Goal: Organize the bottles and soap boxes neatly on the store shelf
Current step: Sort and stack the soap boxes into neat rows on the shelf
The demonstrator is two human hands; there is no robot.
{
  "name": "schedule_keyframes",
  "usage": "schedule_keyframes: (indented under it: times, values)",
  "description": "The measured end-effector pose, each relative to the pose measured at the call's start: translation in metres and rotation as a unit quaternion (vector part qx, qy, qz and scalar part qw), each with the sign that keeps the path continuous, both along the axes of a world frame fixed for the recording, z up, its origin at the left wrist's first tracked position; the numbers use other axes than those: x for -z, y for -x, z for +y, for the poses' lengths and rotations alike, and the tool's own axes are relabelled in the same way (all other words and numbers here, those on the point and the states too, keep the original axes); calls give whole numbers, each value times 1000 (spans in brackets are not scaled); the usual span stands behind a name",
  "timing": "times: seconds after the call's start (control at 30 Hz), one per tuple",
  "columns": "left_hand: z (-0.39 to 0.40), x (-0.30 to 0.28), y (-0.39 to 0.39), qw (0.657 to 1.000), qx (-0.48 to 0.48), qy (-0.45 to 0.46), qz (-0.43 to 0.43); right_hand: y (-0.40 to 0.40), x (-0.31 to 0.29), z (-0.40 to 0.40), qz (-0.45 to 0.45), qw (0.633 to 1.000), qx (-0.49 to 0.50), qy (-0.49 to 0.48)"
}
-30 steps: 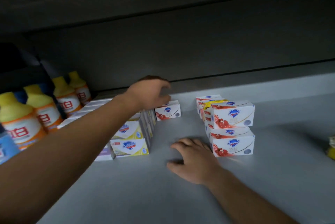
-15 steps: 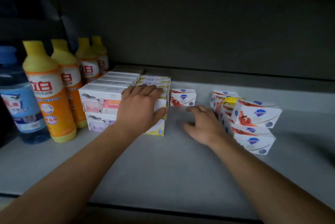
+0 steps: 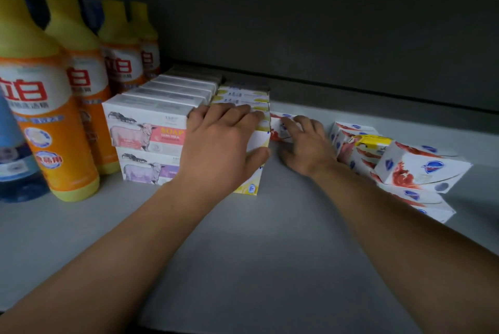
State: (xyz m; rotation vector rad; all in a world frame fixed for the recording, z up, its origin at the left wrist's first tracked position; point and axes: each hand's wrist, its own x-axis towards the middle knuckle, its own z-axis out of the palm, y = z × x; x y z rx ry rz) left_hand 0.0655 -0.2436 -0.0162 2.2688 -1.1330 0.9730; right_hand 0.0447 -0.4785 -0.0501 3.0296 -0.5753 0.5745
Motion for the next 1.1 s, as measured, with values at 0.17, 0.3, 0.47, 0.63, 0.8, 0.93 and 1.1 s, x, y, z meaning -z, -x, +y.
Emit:
schedule_keyframes:
  times: [0.17,0.3,0.47,0.63,0.8,0.93,1.1]
  values:
    - [-1,0,1,1000,-3,1,1,2,-7,1,38,999,9,-4]
    - [0,-1,2,1000,-8,-2,6,16,-30,19,24,1000,-13,-16]
    - [0,-4,6,999,-20,-26,9,73,-71,42,-57,996,-58,34]
    - [0,-12,8,997,-30,-58,35,153,-92,8,-63,997,38,25]
    - [1,-29,25,994,-30,-71,71,192,-87,-16,78,984,159,-6]
    - [5,-37,52,998,7,-23,54,194,-92,0,-6,991,128,28]
    - [15,-18,85,951,182,90,232,195,-96,52,-89,994,-10,-60]
